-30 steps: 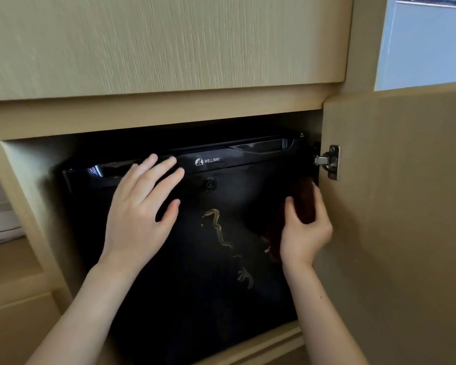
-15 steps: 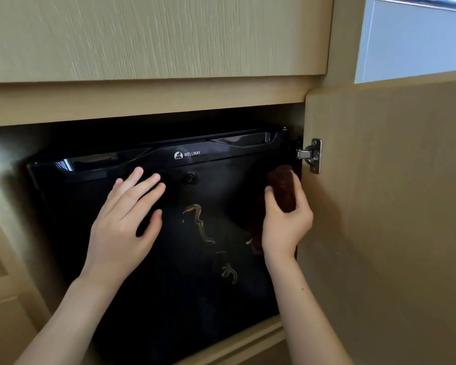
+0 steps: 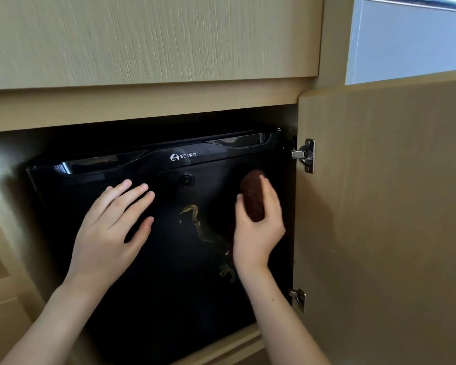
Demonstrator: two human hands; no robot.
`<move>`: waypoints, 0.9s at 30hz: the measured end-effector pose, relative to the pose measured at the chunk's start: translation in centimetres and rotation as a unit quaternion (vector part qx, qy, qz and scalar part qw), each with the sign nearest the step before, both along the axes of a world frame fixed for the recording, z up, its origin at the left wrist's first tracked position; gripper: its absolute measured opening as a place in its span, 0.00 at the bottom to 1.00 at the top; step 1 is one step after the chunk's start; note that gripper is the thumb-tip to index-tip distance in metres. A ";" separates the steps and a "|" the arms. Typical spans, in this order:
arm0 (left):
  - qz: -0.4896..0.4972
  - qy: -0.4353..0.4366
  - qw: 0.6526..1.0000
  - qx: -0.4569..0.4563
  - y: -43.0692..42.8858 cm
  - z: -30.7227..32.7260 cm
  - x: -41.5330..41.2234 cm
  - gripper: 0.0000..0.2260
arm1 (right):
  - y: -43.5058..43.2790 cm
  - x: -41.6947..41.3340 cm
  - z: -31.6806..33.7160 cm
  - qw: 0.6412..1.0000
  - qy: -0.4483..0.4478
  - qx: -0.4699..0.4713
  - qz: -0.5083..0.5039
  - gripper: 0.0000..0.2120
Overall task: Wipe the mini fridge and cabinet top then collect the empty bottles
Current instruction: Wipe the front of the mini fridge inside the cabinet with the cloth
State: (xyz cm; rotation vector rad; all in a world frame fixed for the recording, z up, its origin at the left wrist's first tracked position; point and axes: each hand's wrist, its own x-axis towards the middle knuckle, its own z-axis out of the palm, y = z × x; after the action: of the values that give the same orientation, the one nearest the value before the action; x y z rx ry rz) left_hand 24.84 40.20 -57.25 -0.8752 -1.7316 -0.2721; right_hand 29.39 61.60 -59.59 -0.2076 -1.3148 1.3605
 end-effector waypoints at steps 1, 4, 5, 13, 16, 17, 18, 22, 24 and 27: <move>0.004 0.006 1.000 -0.006 -0.2 0.0 -0.1 0.15 | -0.8 0.0 0.0 0.999 0.001 0.039 0.013 0.26; 0.011 0.011 1.000 -0.008 -0.3 0.0 -0.3 0.16 | -1.6 0.1 1.1 0.993 0.000 0.109 0.053 0.27; 0.011 0.010 1.000 -0.006 -0.2 0.0 -0.3 0.16 | -1.3 -0.1 1.6 0.992 0.002 0.113 0.051 0.26; 0.000 0.004 1.000 0.003 0.0 0.0 -0.2 0.15 | -1.2 -0.1 -0.5 0.972 -0.027 0.232 0.038 0.29; -0.004 0.009 1.000 0.010 0.2 -0.2 -0.4 0.15 | 0.2 -0.5 1.4 0.978 -0.016 0.204 0.027 0.27; -0.003 0.010 1.000 0.011 0.2 -0.1 -0.4 0.15 | 0.4 -0.5 2.1 0.984 -0.014 0.177 0.022 0.26; -0.002 0.010 1.000 0.013 0.2 -0.1 -0.4 0.15 | 0.2 -0.5 2.5 0.987 -0.012 0.157 0.016 0.26; -0.003 0.005 1.000 0.016 0.2 -0.1 -0.4 0.15 | -1.4 -0.1 0.8 0.969 -0.031 0.242 0.023 0.28; -0.002 0.006 1.000 0.016 0.3 -0.1 -0.4 0.15 | -0.9 -0.1 0.7 0.960 -0.027 0.277 0.037 0.28; -0.001 0.005 1.000 0.023 0.4 -0.2 -0.2 0.15 | 0.2 -0.4 2.2 0.981 -0.010 0.191 0.028 0.26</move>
State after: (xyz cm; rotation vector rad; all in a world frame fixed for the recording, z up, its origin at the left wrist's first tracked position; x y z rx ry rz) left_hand 24.59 40.58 -57.40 -0.8438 -1.7093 -0.3070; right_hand 28.94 61.80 -57.40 0.0782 -1.5783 1.1270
